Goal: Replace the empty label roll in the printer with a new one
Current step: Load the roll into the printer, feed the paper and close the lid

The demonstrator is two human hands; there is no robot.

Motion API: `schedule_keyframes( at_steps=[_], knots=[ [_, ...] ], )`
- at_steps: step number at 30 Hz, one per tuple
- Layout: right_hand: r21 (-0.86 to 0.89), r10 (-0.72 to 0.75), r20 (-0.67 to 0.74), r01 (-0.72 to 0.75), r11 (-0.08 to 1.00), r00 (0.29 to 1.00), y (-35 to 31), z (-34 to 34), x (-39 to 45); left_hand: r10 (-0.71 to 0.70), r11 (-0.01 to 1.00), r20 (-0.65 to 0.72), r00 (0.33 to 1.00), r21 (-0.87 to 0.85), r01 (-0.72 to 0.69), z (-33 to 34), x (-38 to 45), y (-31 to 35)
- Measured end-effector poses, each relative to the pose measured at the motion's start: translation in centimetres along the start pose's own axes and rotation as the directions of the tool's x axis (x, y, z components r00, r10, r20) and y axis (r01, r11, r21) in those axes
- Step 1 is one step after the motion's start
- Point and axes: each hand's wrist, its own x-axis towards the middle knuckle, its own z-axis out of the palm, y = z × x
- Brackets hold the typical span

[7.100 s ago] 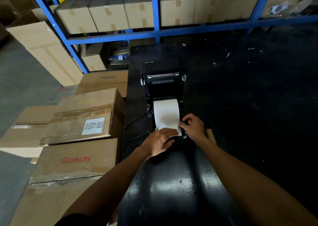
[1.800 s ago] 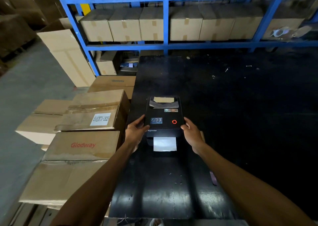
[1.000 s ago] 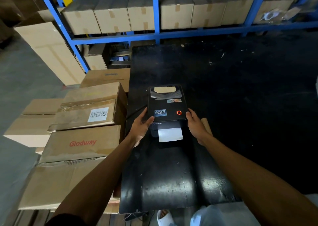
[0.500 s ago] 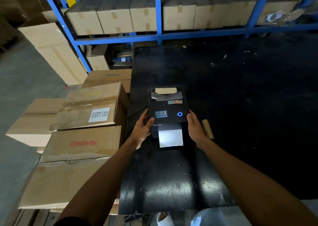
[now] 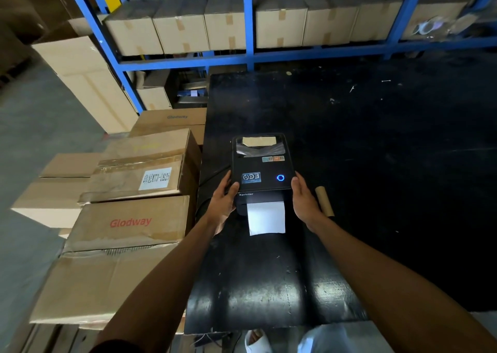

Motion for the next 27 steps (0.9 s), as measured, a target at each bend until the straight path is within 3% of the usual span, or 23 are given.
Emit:
schedule_keyframes(
  at_steps=[27],
  knots=[
    [-0.092, 0.040, 0.009, -0.039, 0.995, 0.999, -0.18, -0.21, -0.18, 0.028, 1.000, 0.018, 0.999, 0.012, -0.028, -0.02, -0.07, -0.06]
  ],
)
